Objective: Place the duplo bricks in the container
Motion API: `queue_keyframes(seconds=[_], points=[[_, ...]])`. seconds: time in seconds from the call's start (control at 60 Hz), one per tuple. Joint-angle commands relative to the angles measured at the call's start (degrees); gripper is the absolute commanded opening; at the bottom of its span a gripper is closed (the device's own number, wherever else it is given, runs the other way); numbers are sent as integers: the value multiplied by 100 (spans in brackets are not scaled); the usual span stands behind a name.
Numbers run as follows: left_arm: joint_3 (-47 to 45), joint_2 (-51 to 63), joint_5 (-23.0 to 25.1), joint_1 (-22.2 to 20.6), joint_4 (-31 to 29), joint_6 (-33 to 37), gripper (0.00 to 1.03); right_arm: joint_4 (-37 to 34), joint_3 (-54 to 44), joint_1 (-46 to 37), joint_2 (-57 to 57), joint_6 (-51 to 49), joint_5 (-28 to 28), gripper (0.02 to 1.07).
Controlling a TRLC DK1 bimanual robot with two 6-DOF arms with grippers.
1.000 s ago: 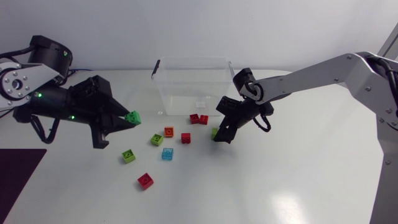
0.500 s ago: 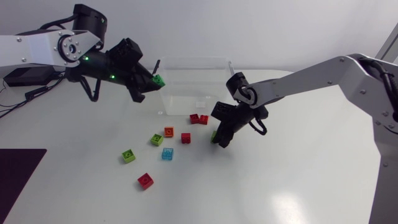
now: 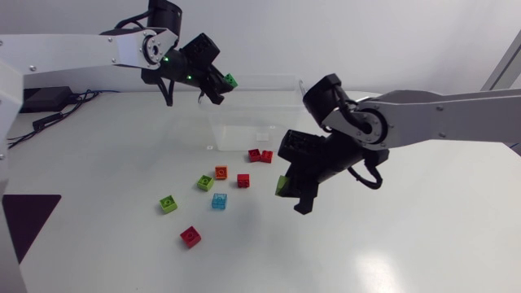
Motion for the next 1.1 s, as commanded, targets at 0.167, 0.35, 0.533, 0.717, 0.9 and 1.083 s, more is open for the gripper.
queue_keyframes(seconds=[0.167, 0.35, 0.533, 0.717, 0.9, 1.083], points=[[1073, 916, -174, 71, -373, -90, 99, -450, 420, -82, -488, 330, 166, 30], [89, -15, -112, 150, -444, 174, 99, -450, 1088, -293, -295, 488, 254, 30], [-1933, -1755, 222, 176, -523, 992, 99, -388, 1976, -583, 241, 664, 245, 30], [-3471, -3127, 362, 150, -927, 1686, 99, -318, 2837, -723, 927, 893, 245, 30], [-4807, -4076, 441, -26, -1094, 2117, 99, -142, 3540, -820, 1524, 1156, 245, 30], [-5703, -4682, 503, -158, -1208, 2389, 99, -125, 4173, -943, 1946, 1279, 245, 31]])
